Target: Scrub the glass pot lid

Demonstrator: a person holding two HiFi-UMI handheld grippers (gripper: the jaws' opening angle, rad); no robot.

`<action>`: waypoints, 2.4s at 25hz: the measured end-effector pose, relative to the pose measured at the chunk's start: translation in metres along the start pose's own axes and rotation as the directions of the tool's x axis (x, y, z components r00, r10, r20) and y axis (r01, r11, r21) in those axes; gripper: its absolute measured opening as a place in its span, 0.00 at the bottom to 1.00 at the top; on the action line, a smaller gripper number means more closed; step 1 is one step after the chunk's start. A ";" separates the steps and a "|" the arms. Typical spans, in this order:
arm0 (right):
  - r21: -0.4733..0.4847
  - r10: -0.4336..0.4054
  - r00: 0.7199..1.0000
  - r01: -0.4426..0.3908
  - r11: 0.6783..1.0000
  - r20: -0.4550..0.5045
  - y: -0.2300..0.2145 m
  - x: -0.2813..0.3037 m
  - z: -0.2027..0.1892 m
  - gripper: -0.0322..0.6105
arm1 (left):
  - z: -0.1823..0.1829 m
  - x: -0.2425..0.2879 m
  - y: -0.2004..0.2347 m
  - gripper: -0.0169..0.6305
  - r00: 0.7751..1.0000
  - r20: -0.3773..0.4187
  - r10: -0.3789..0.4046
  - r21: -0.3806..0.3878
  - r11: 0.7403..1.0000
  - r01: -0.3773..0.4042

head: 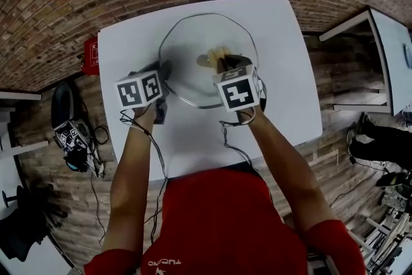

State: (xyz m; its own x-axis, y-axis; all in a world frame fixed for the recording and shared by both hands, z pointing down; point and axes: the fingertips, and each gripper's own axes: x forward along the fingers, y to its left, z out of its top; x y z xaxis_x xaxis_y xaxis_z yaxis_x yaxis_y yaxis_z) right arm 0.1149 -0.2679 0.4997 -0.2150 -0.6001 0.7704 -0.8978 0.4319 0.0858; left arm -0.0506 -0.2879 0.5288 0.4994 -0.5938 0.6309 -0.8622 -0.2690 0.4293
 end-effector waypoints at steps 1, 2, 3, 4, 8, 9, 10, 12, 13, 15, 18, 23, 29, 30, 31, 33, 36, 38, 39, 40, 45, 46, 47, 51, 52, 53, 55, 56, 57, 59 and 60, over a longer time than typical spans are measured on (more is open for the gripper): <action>0.002 0.042 0.999 -0.042 0.999 0.010 0.020 -0.002 -0.001 0.13 | 0.000 0.000 0.000 0.23 1.000 0.001 0.001 0.000 1.000 -0.001; 0.006 0.082 0.996 -0.082 0.997 0.017 0.039 -0.003 -0.002 0.13 | 0.000 -0.001 -0.001 0.23 1.000 0.001 0.002 0.001 1.000 -0.002; 0.007 0.116 0.993 -0.117 0.993 0.020 0.056 -0.003 -0.004 0.13 | -0.001 -0.001 -0.001 0.23 1.000 0.001 0.004 0.000 1.000 -0.004; 0.005 0.144 0.989 -0.144 0.990 0.021 0.070 -0.004 -0.006 0.13 | -0.001 -0.001 -0.002 0.23 1.000 0.001 0.005 0.000 1.000 -0.005; -0.021 0.197 0.980 -0.197 0.980 0.002 0.104 -0.007 -0.010 0.13 | -0.001 -0.001 -0.001 0.23 1.000 0.005 0.011 0.000 1.000 -0.011; -0.024 0.200 0.980 -0.200 0.979 -0.002 0.106 -0.007 -0.012 0.13 | -0.002 -0.001 -0.001 0.23 1.000 0.005 0.012 0.000 1.000 -0.012; -0.025 0.200 0.980 -0.200 0.979 -0.006 0.107 -0.006 -0.014 0.13 | -0.002 -0.002 -0.001 0.23 1.000 0.005 0.013 0.001 1.000 -0.013; -0.026 0.189 0.982 -0.190 0.981 -0.014 0.101 -0.005 -0.018 0.13 | -0.002 -0.002 -0.001 0.23 1.000 0.005 0.015 0.002 1.000 -0.015; -0.027 0.179 0.984 -0.180 0.983 -0.019 0.095 -0.005 -0.021 0.13 | -0.002 -0.002 -0.001 0.23 1.000 0.005 0.015 0.003 1.000 -0.015; -0.026 0.154 0.988 -0.155 0.988 -0.026 0.081 -0.005 -0.027 0.13 | -0.002 -0.002 -0.001 0.23 1.000 0.007 0.015 0.003 1.000 -0.015; -0.006 0.102 0.994 -0.103 0.995 -0.043 0.052 -0.009 -0.038 0.13 | -0.003 -0.002 -0.001 0.23 1.000 0.010 0.013 0.002 1.000 -0.013; 0.037 0.045 0.997 -0.043 0.998 -0.058 0.013 -0.016 -0.052 0.13 | -0.003 -0.002 -0.002 0.23 1.000 0.009 0.011 0.001 1.000 -0.011; 0.056 0.047 0.999 -0.048 0.997 0.015 0.004 -0.014 -0.023 0.13 | -0.002 -0.002 -0.003 0.23 1.000 0.015 0.013 -0.005 1.000 -0.013; 0.055 0.042 0.999 -0.043 0.998 0.025 0.003 -0.009 -0.015 0.13 | -0.002 -0.002 -0.002 0.23 1.000 0.017 0.013 -0.006 1.000 -0.013; 0.055 0.041 0.999 -0.043 0.998 0.033 0.002 -0.003 -0.007 0.13 | -0.002 -0.002 -0.002 0.23 1.000 0.018 0.014 -0.007 1.000 -0.014; 0.059 0.054 0.998 -0.056 0.997 0.038 0.006 0.010 0.006 0.13 | -0.002 -0.002 -0.002 0.23 1.000 0.017 0.016 -0.007 1.000 -0.016; 0.043 0.055 0.998 -0.056 0.998 0.021 0.011 0.026 0.020 0.13 | -0.002 -0.003 -0.003 0.23 1.000 0.011 0.022 -0.003 1.000 -0.022; 0.046 0.059 0.998 -0.059 0.997 0.003 0.014 0.037 0.020 0.13 | -0.003 -0.003 -0.003 0.23 1.000 0.008 0.023 0.000 1.000 -0.023; 0.048 0.061 0.998 -0.061 0.997 -0.004 0.015 0.040 0.019 0.13 | -0.003 -0.004 -0.003 0.23 1.000 0.007 0.022 0.001 1.000 -0.022; 0.048 0.063 0.998 -0.063 0.997 -0.008 0.015 0.043 0.018 0.13 | -0.003 -0.003 -0.003 0.23 1.000 0.007 0.020 0.002 1.000 -0.020; 0.037 0.070 0.997 -0.071 0.997 0.007 0.017 0.046 0.022 0.13 | -0.001 -0.003 -0.002 0.24 0.999 0.029 0.015 0.028 0.999 -0.016; 0.039 0.076 0.997 -0.077 0.996 0.018 0.017 0.045 0.024 0.13 | 0.001 -0.004 -0.002 0.24 0.999 0.039 0.016 0.039 0.999 -0.018; 0.041 0.082 0.996 -0.083 0.996 0.034 0.017 0.043 0.026 0.14 | 0.003 -0.006 -0.002 0.25 0.999 0.050 0.016 0.046 0.999 -0.018; 0.052 0.092 0.990 -0.098 0.994 0.103 0.010 0.026 0.032 0.23 | 0.015 -0.022 -0.005 0.29 0.994 0.105 0.012 0.053 0.998 -0.018; 0.053 0.100 0.986 -0.108 0.993 0.133 0.009 0.019 0.034 0.24 | 0.019 -0.028 -0.007 0.29 0.992 0.125 0.014 0.062 0.998 -0.022; 0.050 0.109 0.979 -0.119 0.992 0.172 0.007 0.012 0.038 0.24 | 0.024 -0.035 -0.011 0.29 0.988 0.151 0.014 0.076 0.997 -0.026; 0.027 0.130 0.951 -0.143 0.989 0.279 0.006 -0.010 0.051 0.24 | 0.040 -0.054 -0.022 0.29 0.974 0.226 0.002 0.117 0.993 -0.030; 0.007 0.147 0.929 -0.158 0.987 0.341 0.007 -0.024 0.059 0.24 | 0.049 -0.065 -0.031 0.29 0.963 0.270 -0.014 0.141 0.990 -0.025; -0.015 0.166 0.901 -0.175 0.984 0.400 0.008 -0.038 0.067 0.24 | 0.057 -0.077 -0.041 0.29 0.948 0.316 -0.037 0.164 0.986 -0.016; -0.062 0.207 0.840 -0.204 0.977 0.501 0.014 -0.067 0.080 0.23 | 0.072 -0.100 -0.063 0.28 0.912 0.398 -0.096 0.213 0.977 0.010; -0.084 0.224 0.811 -0.213 0.973 0.540 0.017 -0.081 0.086 0.23 | 0.078 -0.111 -0.075 0.28 0.894 0.430 -0.125 0.240 0.971 0.020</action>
State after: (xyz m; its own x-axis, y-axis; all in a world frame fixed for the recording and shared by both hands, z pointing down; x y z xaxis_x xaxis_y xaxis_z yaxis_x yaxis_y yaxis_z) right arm 0.0839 -0.2693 0.3847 -0.5834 -0.7535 0.3031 -0.7957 0.6051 -0.0273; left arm -0.0479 -0.2611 0.3763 0.5179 -0.8232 0.2326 -0.8470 -0.4554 0.2743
